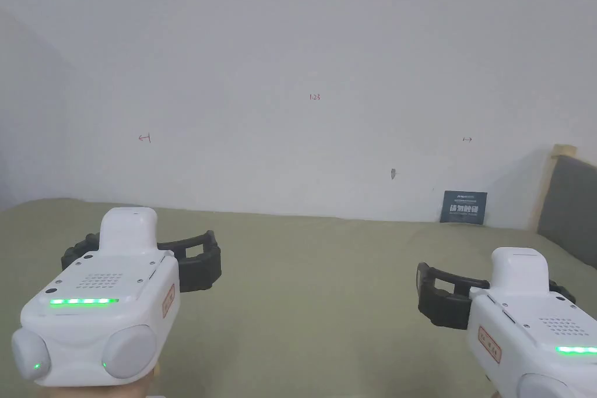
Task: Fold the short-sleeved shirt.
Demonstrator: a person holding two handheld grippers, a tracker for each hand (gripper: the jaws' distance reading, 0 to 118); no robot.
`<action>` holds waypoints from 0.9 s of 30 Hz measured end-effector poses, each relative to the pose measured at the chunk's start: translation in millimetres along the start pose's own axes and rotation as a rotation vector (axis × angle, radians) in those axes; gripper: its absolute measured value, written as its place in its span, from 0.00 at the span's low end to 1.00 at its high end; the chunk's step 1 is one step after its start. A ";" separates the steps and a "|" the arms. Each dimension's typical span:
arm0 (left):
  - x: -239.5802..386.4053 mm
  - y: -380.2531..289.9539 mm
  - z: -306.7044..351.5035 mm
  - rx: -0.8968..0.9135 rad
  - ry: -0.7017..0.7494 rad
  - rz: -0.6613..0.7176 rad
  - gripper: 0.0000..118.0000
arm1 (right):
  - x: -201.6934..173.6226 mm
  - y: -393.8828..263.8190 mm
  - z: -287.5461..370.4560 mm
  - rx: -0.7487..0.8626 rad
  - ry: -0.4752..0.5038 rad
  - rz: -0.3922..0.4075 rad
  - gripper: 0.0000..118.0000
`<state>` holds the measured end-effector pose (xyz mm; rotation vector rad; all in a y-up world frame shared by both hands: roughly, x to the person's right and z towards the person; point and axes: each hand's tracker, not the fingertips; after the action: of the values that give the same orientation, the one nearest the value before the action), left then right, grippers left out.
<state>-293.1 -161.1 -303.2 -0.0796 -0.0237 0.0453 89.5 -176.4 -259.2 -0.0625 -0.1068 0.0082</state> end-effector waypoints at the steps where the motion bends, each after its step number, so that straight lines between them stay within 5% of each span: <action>1: -0.1 0.1 0.4 0.002 0.001 -0.002 1.00 | 0.0 -0.4 0.2 0.001 0.000 0.000 1.00; 16: -2.2 -9.5 -0.9 -0.019 0.016 -0.012 1.00 | -9.0 -1.6 -1.3 0.013 0.032 0.048 1.00; 27: -4.1 -5.8 -2.2 -0.014 0.021 -0.003 1.00 | -4.4 0.7 -11.9 -0.037 0.009 -0.104 1.00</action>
<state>-296.8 -167.3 -305.0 -0.0941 -0.0033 0.0408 86.4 -176.5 -271.5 -0.0942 -0.1010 -0.0977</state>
